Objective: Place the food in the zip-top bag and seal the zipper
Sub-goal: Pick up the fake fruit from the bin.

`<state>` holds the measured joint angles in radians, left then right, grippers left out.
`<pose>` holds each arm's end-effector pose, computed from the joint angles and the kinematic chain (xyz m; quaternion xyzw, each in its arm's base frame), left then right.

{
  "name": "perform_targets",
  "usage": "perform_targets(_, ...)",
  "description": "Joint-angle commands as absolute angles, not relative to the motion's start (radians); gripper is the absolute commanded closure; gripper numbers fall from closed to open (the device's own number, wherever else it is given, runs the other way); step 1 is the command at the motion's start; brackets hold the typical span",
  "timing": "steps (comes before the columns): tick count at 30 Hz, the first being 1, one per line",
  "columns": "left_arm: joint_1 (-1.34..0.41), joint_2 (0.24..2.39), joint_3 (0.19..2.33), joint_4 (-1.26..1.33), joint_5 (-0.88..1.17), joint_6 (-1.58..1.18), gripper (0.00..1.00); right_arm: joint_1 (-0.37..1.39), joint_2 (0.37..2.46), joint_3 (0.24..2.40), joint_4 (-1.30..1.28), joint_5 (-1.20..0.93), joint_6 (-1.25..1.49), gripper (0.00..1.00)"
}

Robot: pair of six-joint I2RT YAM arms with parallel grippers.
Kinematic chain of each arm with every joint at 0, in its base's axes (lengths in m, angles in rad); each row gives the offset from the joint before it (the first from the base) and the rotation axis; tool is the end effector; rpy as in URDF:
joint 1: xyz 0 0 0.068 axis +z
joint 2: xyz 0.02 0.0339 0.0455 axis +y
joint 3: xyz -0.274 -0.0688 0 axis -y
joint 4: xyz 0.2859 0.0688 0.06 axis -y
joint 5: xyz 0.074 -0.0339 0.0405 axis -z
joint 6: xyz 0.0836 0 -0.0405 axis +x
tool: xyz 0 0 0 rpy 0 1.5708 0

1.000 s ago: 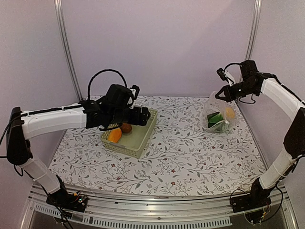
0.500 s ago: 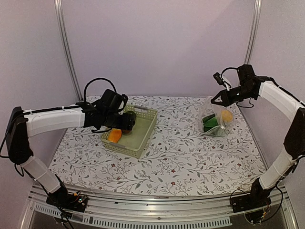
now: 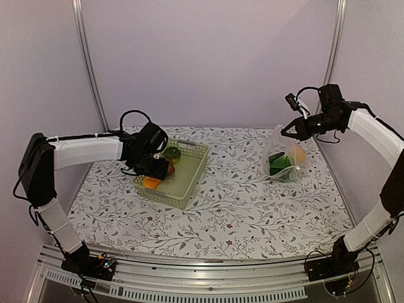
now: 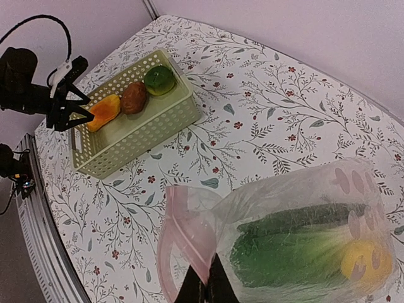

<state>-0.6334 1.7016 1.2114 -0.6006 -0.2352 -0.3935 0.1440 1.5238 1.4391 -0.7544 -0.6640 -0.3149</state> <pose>0.3403 -0.2257 0.1657 0.0877 0.9610 -0.0167 0.2616 0.3791 0.1070 0.3188 -0.3143 0.8332 0.2744 0.3629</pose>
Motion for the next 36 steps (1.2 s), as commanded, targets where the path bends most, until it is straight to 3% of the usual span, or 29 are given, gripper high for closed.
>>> perform_targets(1, -0.621, 1.756, 1.26, -0.692, -0.288, -0.367, 0.35, 0.148, 1.5, 1.426, -0.738, -0.7, -0.324, 1.0)
perform_targets(14, -0.622, 1.849, 1.296, -0.717, -0.386, -0.347, 0.33, 0.149, 1.494, 1.414, -0.737, -0.707, -0.324, 1.0)
perform_targets(36, -0.655, 1.947, 1.355, -0.719, -0.359, -0.378, 0.33, 0.148, 1.497, 1.408, -0.738, -0.709, -0.322, 1.0)
